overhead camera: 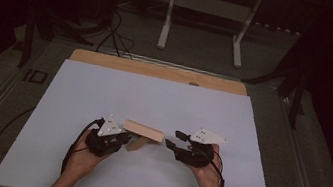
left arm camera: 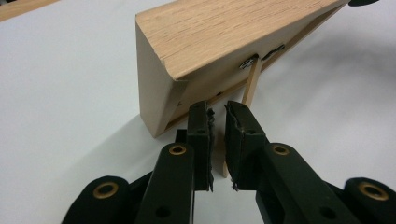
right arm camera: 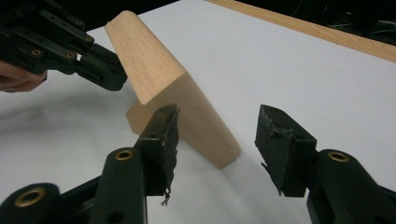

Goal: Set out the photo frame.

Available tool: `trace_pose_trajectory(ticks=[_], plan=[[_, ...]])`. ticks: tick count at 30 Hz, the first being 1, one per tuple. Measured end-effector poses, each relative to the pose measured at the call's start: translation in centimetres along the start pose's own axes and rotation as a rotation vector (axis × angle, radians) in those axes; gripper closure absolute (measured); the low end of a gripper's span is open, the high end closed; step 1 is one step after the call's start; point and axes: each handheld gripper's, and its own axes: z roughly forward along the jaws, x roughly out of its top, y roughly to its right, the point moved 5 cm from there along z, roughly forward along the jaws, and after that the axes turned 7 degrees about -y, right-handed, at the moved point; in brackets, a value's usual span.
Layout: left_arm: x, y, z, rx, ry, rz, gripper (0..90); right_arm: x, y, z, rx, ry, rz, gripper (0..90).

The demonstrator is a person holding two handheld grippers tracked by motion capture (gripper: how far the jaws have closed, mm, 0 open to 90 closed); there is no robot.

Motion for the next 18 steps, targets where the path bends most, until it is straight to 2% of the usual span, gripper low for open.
trace_pose_trajectory(ticks=[18], plan=[[0.26,0.26,-0.26,-0.005,0.025,0.013,77.7,0.14,0.25,0.37,-0.030,0.013,0.018,52.6]])
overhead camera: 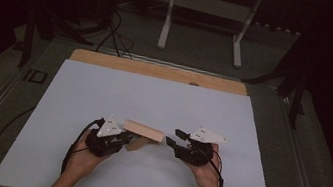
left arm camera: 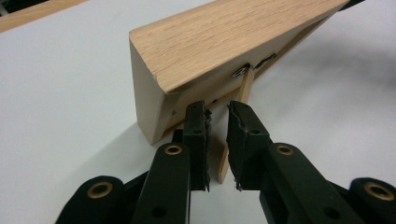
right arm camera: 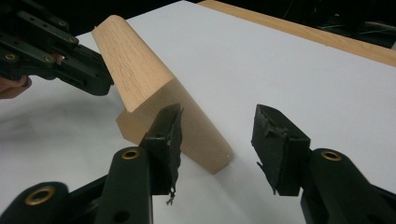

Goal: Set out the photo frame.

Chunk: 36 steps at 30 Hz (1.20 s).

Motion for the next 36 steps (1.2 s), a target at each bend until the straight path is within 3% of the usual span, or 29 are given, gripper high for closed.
trace_pose_trajectory(ticks=[11,14,16,17,19,25,36], plan=[[0.2,0.1,-0.1,0.015,0.011,0.023,78.2,0.0,0.1,0.4,-0.027,-0.008,0.002,65.4],[0.3,0.2,-0.2,0.015,0.019,0.022,79.6,-0.1,0.3,0.9,-0.045,-0.017,-0.001,75.4],[0.3,0.2,-0.2,0.015,0.019,0.022,80.0,-0.1,0.3,1.0,-0.047,-0.019,0.000,75.4],[0.3,0.2,-0.2,0.015,0.020,0.019,81.3,-0.1,0.3,1.2,-0.058,-0.026,-0.002,83.4],[0.3,0.1,-0.2,0.017,0.018,0.018,83.1,0.0,0.5,1.4,-0.068,-0.027,-0.005,87.2],[0.4,0.1,-0.2,0.024,0.016,0.018,89.0,0.0,0.7,1.9,-0.071,-0.028,0.006,89.9],[0.7,0.0,0.0,0.033,0.020,0.016,89.5,0.5,0.7,3.6,-0.058,-0.042,0.022,90.0]])
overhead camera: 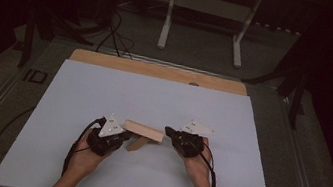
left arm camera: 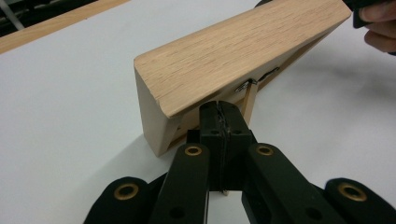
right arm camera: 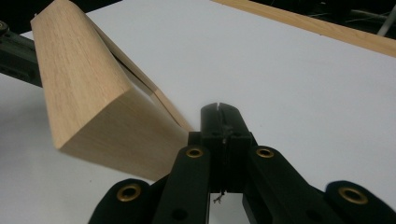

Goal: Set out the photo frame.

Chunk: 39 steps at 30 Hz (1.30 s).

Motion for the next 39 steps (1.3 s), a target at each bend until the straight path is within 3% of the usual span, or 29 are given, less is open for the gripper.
trace_pose_trajectory(ticks=[8,22,39], plan=[[0.0,0.0,0.2,0.014,-0.005,0.006,89.6,0.4,0.3,0.7,0.010,0.005,0.021,90.0],[0.1,0.1,0.6,0.031,-0.015,0.018,89.5,0.4,-0.1,1.2,0.042,-0.015,0.002,90.0],[0.5,0.8,1.1,0.018,-0.020,0.038,89.6,0.2,-0.6,0.7,0.041,-0.029,-0.021,90.0]])
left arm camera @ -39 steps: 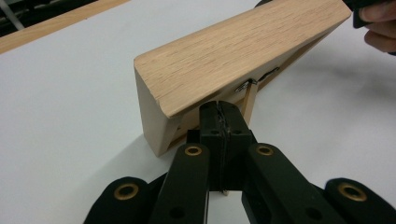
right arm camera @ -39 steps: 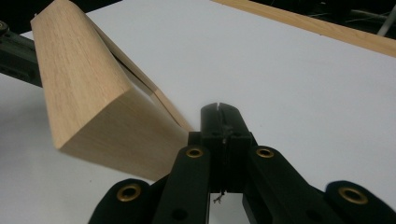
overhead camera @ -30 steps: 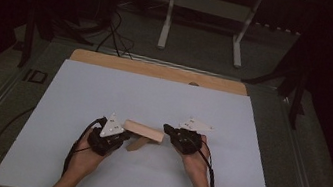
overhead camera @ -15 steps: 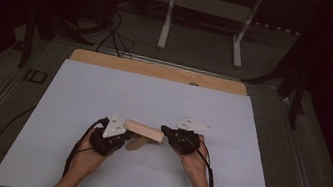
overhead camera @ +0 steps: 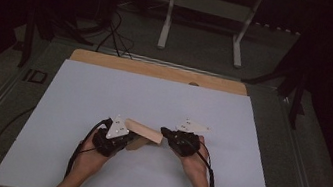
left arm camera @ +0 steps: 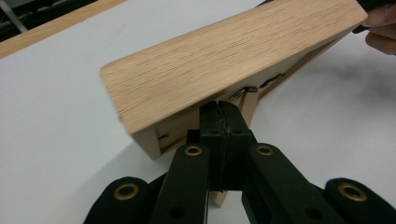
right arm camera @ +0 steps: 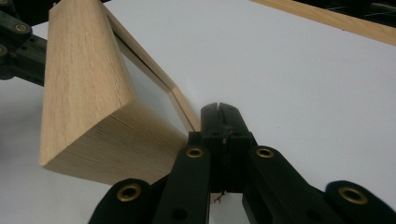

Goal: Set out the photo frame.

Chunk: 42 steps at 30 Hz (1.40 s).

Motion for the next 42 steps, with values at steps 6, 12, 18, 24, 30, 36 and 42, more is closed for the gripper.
trace_pose_trajectory(ticks=[6,12,18,24,30,36,42], plan=[[0.2,0.3,0.1,-0.005,-0.002,0.007,89.6,-0.1,-0.2,-0.1,0.002,-0.001,-0.005,90.0],[0.4,0.8,0.2,-0.018,0.006,0.018,89.5,-0.2,-0.5,-0.2,0.003,-0.003,-0.021,90.0],[0.5,1.3,0.3,-0.028,-0.001,0.031,89.5,-0.2,-0.7,-0.3,0.005,-0.008,-0.026,90.0],[0.5,1.3,0.6,-0.029,-0.009,0.032,89.5,-0.4,-1.1,-0.4,0.014,-0.004,-0.035,90.0],[0.5,1.2,0.6,-0.025,-0.008,0.029,89.5,-0.5,-1.6,-0.5,0.020,-0.006,-0.046,90.0],[0.5,1.2,0.6,-0.024,-0.008,0.028,89.5,-0.5,-2.0,-0.5,0.026,-0.007,-0.055,90.0],[0.5,1.5,0.6,-0.030,-0.010,0.034,89.5,-0.6,-2.1,-0.5,0.030,-0.008,-0.056,90.0]])
